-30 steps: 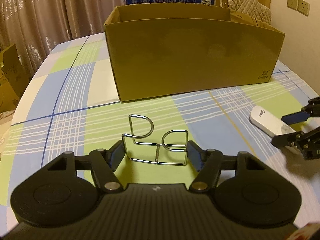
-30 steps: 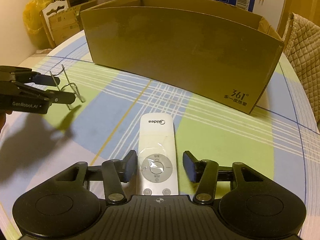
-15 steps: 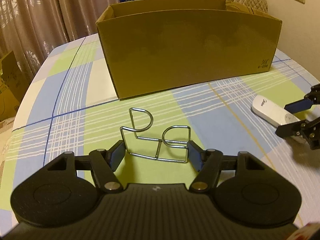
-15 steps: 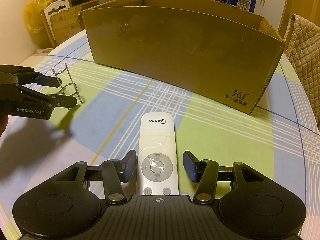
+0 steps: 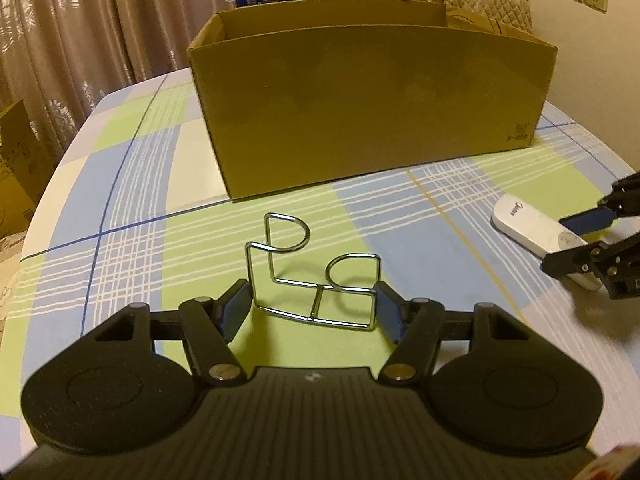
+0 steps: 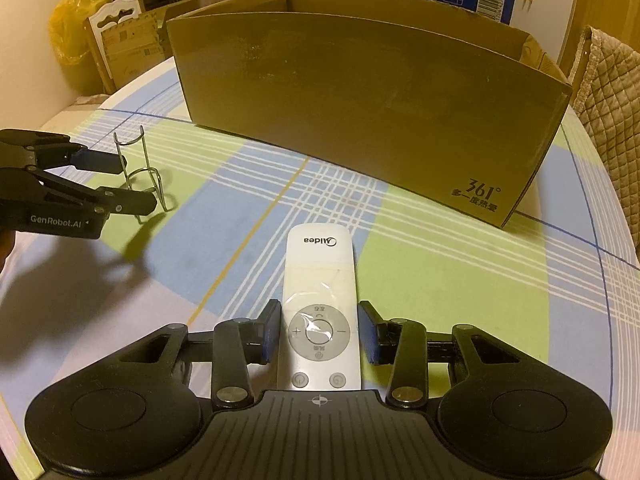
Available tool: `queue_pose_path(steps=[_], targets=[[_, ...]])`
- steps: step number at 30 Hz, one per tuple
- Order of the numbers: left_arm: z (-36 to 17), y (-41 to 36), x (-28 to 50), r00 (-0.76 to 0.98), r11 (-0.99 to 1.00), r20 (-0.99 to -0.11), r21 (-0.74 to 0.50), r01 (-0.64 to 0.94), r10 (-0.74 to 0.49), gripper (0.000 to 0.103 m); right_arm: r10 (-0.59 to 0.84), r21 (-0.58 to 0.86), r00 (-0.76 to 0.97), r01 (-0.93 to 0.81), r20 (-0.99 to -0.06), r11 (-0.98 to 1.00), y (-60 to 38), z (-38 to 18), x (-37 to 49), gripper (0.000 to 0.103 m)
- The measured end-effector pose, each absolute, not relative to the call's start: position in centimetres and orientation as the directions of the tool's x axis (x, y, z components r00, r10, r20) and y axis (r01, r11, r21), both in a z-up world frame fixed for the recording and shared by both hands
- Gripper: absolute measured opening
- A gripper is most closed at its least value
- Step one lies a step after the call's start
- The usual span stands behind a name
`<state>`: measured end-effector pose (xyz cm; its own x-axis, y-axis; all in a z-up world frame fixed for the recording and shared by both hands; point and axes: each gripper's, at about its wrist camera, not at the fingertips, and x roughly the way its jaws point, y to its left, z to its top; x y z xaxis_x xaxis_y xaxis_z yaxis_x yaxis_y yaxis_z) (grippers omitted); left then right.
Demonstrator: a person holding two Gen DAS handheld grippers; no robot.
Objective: Organize rigid objects
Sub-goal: 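Close the left tool on the bent wire stand and lift it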
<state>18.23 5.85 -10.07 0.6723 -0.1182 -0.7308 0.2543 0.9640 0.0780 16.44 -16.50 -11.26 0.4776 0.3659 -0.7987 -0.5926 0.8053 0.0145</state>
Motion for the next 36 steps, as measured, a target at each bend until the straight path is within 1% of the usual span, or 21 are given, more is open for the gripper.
queue_pose_path(steps=[4, 5, 6, 7, 9, 11, 15, 16, 17, 18, 28, 36], targets=[[-10.3, 5.5, 18.1, 0.658, 0.955, -0.742, 0.087, 0.284, -0.128, 0.064, 0.367, 0.015, 0.477, -0.593, -0.799, 0.805, -16.4, -11.3, 16.5, 0.038], [-10.4, 5.5, 18.1, 0.655, 0.952, -0.745, 0.092, 0.293, -0.129, 0.066, 0.367, 0.015, 0.478, -0.593, -0.798, 0.805, -16.4, -11.2, 16.5, 0.038], [-10.5, 5.4, 18.0, 0.655, 0.949, -0.745, 0.099, 0.301, -0.130, 0.072, 0.367, 0.015, 0.478, -0.592, -0.798, 0.805, -16.4, -11.2, 16.5, 0.038], [-10.6, 5.4, 17.9, 0.660, 0.945, -0.739, 0.107, 0.309, -0.132, 0.076, 0.367, 0.015, 0.479, -0.592, -0.798, 0.806, -16.3, -11.2, 16.4, 0.038], [-10.7, 5.3, 17.7, 0.676, 0.937, -0.726, 0.137, 0.322, -0.127, 0.077, 0.367, 0.015, 0.480, -0.592, -0.797, 0.806, -16.4, -11.3, 16.4, 0.038], [-10.9, 5.5, 17.8, 0.682, 0.934, -0.718, 0.135, 0.330, -0.138, 0.078, 0.367, 0.014, 0.479, -0.593, -0.797, 0.805, -16.4, -11.3, 16.4, 0.038], [-11.5, 5.9, 18.5, 0.676, 0.941, -0.720, 0.099, 0.324, -0.157, 0.077, 0.368, 0.015, 0.478, -0.593, -0.797, 0.805, -16.3, -11.3, 16.4, 0.038], [-11.5, 5.8, 18.7, 0.673, 0.942, -0.722, 0.094, 0.323, -0.159, 0.074, 0.367, 0.015, 0.479, -0.592, -0.797, 0.805, -16.3, -11.3, 16.4, 0.038], [-11.6, 5.9, 18.8, 0.669, 0.942, -0.725, 0.084, 0.324, -0.165, 0.068, 0.367, 0.015, 0.479, -0.592, -0.797, 0.806, -16.3, -11.2, 16.3, 0.038], [-11.5, 5.9, 18.9, 0.670, 0.945, -0.722, 0.071, 0.318, -0.171, 0.065, 0.367, 0.015, 0.480, -0.592, -0.797, 0.806, -16.3, -11.2, 16.3, 0.038], [-10.5, 5.1, 18.3, 0.669, 0.951, -0.721, 0.044, 0.305, -0.181, 0.064, 0.369, 0.018, 0.480, -0.590, -0.796, 0.807, -16.3, -11.3, 16.4, 0.038], [-9.8, 3.8, 17.5, 0.672, 0.944, -0.718, 0.061, 0.324, -0.184, 0.064, 0.366, 0.024, 0.472, -0.586, -0.802, 0.810, -16.4, -11.1, 16.6, 0.038]])
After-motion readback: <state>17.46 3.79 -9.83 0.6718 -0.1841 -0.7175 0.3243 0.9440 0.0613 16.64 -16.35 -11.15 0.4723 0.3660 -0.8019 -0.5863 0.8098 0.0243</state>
